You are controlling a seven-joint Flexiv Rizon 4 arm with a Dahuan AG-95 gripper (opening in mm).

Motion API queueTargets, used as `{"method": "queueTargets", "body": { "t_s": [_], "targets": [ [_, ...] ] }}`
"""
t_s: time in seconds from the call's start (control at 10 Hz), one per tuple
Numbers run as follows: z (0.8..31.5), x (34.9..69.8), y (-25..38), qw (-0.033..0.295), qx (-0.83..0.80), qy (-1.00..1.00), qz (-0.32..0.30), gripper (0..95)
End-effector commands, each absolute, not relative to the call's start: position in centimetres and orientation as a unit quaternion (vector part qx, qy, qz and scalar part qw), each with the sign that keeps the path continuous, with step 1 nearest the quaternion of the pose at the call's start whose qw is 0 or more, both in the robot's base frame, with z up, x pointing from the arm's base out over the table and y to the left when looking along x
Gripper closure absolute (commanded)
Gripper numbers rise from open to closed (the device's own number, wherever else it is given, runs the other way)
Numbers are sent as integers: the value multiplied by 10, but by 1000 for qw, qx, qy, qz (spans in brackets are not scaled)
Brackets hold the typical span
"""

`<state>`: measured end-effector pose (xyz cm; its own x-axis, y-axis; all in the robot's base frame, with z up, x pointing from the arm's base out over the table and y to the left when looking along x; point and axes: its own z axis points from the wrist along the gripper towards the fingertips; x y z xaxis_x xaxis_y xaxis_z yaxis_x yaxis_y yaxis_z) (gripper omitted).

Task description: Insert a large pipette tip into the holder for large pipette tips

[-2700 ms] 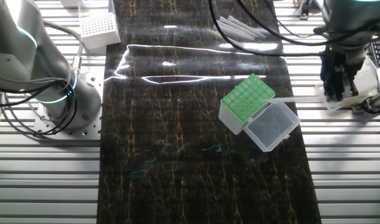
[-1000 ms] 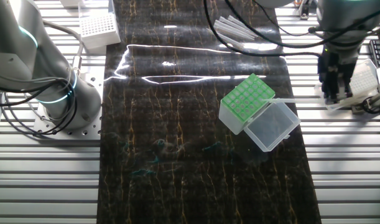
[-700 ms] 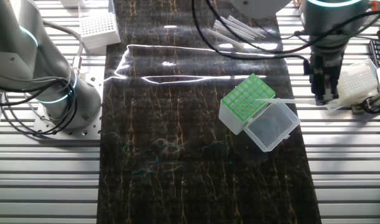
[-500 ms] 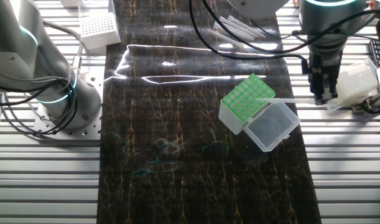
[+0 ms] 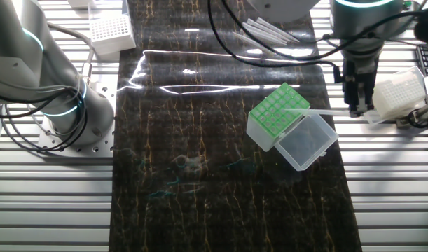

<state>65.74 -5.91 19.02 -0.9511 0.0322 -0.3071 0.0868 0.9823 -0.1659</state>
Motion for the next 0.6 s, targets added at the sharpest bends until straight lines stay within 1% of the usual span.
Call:
{"method": "queueTargets", "body": {
  "t_s": [0.1, 0.6],
  "targets": [
    [194, 654, -56, 150, 35, 984, -87, 950],
    [208, 641, -44, 141, 46, 986, -71, 950]
  ]
}}
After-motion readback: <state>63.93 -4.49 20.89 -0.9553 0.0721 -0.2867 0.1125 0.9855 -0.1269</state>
